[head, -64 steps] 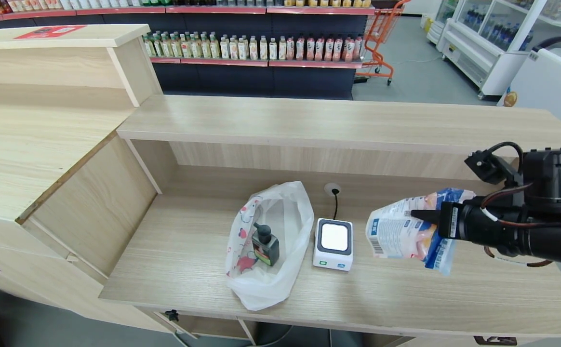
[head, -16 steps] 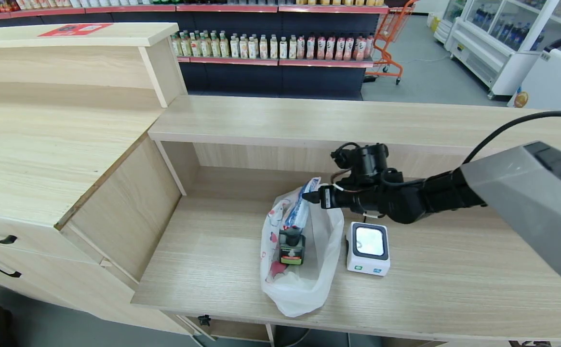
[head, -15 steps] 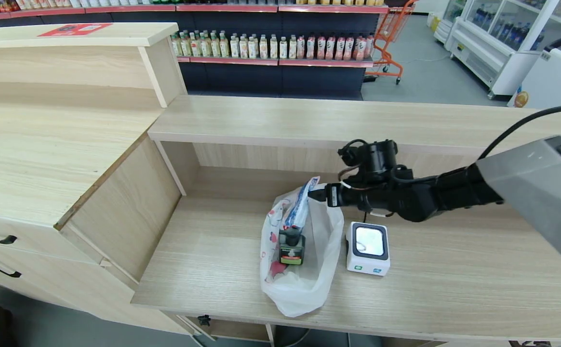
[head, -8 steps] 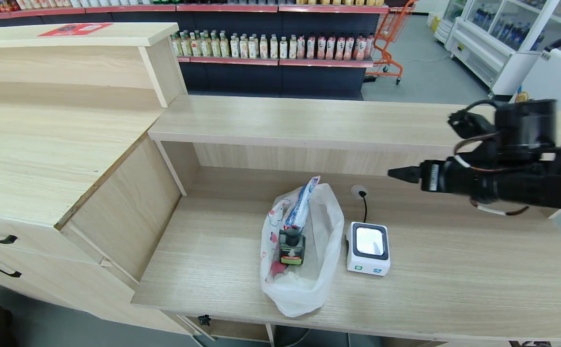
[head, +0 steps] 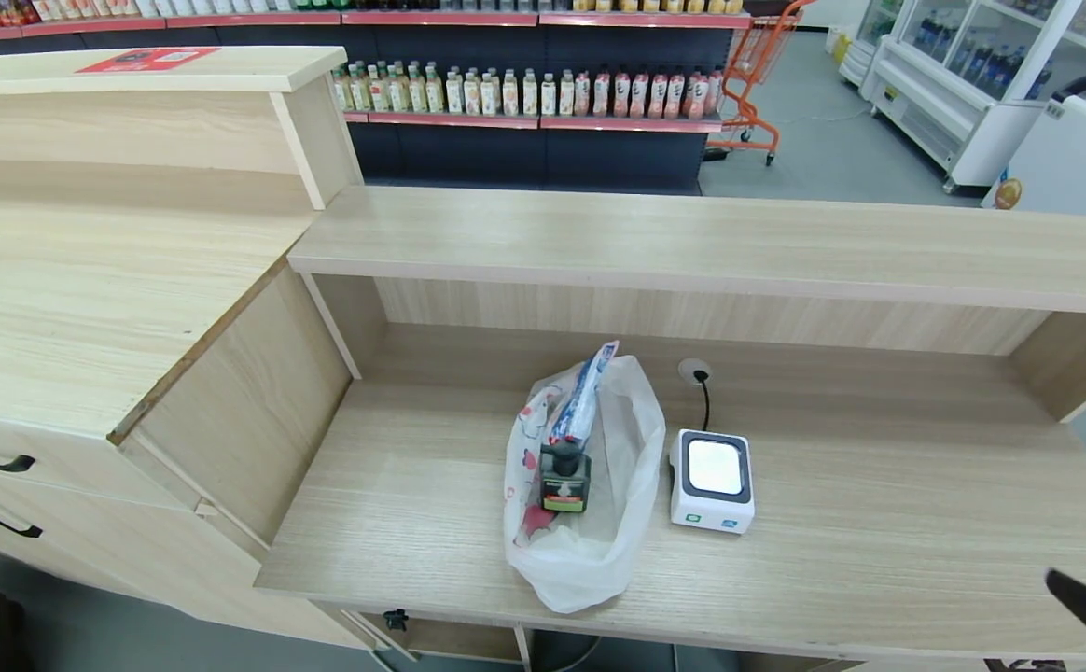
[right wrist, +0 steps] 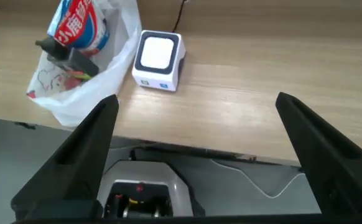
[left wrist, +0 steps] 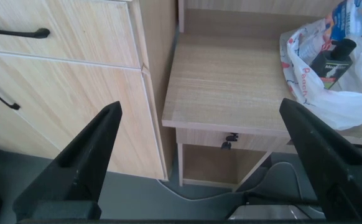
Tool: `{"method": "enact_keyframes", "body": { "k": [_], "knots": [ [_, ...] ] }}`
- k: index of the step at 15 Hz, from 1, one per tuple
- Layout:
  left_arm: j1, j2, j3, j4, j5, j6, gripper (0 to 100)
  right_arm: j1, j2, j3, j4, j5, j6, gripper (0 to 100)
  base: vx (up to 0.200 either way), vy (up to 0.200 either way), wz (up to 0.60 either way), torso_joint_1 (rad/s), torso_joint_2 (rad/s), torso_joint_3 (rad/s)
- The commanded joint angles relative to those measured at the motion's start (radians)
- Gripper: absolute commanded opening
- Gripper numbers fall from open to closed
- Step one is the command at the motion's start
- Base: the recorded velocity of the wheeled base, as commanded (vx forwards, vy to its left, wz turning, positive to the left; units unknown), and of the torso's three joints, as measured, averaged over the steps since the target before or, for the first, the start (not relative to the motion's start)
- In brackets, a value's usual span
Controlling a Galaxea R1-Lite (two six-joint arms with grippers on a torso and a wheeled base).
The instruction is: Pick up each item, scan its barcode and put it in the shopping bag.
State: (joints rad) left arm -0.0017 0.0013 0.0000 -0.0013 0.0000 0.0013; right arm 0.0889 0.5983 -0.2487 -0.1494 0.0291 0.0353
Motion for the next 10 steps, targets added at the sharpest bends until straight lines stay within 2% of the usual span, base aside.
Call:
{"method": "enact_keyframes", "body": {
  "k": [1,2,3,10],
  "knots": [
    [0.0,0.0,0.0,0.0,0.0,0.0,100,-0.034,-0.52,0.249,0.129,-0.025,-0.057,100,0.0,0.0,0.0,0.0,0.0,0.0],
    [0.0,0.0,0.0,0.0,0.0,0.0,100,-0.084,-0.575,0.249,0.134,-0.023,-0.045,100,0.0,0.0,0.0,0.0,0.0,0.0],
    [0.0,0.0,0.0,0.0,0.0,-0.001,100,-0.092,-0.598,0.249,0.142,-0.015,-0.086,100,0.0,0.0,0.0,0.0,0.0,0.0],
    [0.0,0.0,0.0,0.0,0.0,0.0,100,-0.087,-0.598,0.249,0.143,-0.002,-0.121,100,0.0,0.0,0.0,0.0,0.0,0.0]
  ]
}}
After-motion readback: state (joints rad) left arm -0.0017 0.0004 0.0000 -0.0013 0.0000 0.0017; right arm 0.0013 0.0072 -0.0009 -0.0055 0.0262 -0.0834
